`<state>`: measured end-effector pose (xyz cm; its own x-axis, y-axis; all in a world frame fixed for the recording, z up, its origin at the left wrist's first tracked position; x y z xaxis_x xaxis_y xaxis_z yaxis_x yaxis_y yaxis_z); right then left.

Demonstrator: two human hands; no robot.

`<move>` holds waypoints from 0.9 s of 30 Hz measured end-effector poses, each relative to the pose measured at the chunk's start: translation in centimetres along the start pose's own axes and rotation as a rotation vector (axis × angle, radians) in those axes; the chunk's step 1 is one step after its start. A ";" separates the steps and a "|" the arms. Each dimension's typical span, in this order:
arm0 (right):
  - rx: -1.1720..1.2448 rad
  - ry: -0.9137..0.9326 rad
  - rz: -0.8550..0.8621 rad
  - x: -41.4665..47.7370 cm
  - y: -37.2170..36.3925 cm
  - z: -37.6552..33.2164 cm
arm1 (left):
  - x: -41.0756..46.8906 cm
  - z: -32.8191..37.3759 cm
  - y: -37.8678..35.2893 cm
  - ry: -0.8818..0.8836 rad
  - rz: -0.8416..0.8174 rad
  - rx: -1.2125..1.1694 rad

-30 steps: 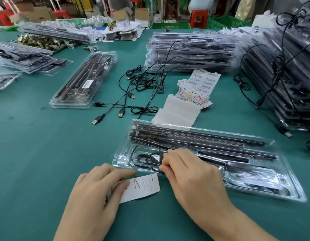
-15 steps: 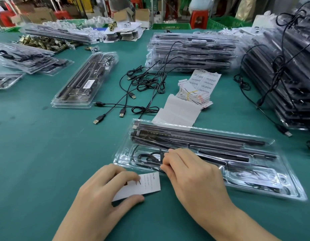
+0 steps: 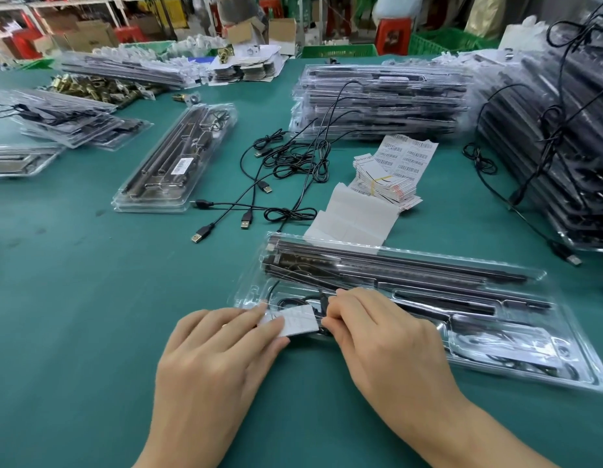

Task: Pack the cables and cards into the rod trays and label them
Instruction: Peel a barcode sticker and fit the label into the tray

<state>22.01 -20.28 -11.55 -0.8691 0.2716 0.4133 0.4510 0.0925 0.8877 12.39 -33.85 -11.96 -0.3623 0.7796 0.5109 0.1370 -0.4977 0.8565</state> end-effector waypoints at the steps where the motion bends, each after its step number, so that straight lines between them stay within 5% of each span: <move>1: 0.001 0.001 0.001 0.0 0.0 0.0 | 0.0 0.1 -0.1 -0.026 -0.008 0.015; 12: 0.018 -0.010 0.003 -0.1 -0.1 0.1 | -0.3 0.2 -0.5 0.004 -0.005 -0.074; 20: 0.020 -0.018 0.020 -0.1 0.0 0.1 | 0.4 1.3 -3.9 -0.148 -0.450 -0.026; 27: 0.044 -0.023 0.045 0.0 0.2 0.5 | -0.3 1.2 -4.2 0.055 -0.482 -0.186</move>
<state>22.21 -19.81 -11.44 -0.8433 0.2980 0.4474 0.4983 0.1215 0.8584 13.03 -31.53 -15.58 -0.3924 0.9183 0.0522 -0.2218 -0.1496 0.9635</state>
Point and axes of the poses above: each hand's wrist, its own x-axis towards the middle knuckle, its own y-axis out of the back of the hand, z = x × y, the point moved 8 cm from there along x, towards the middle knuckle, and after that the axes turned 10 degrees about -z, right-handed, at the moved point
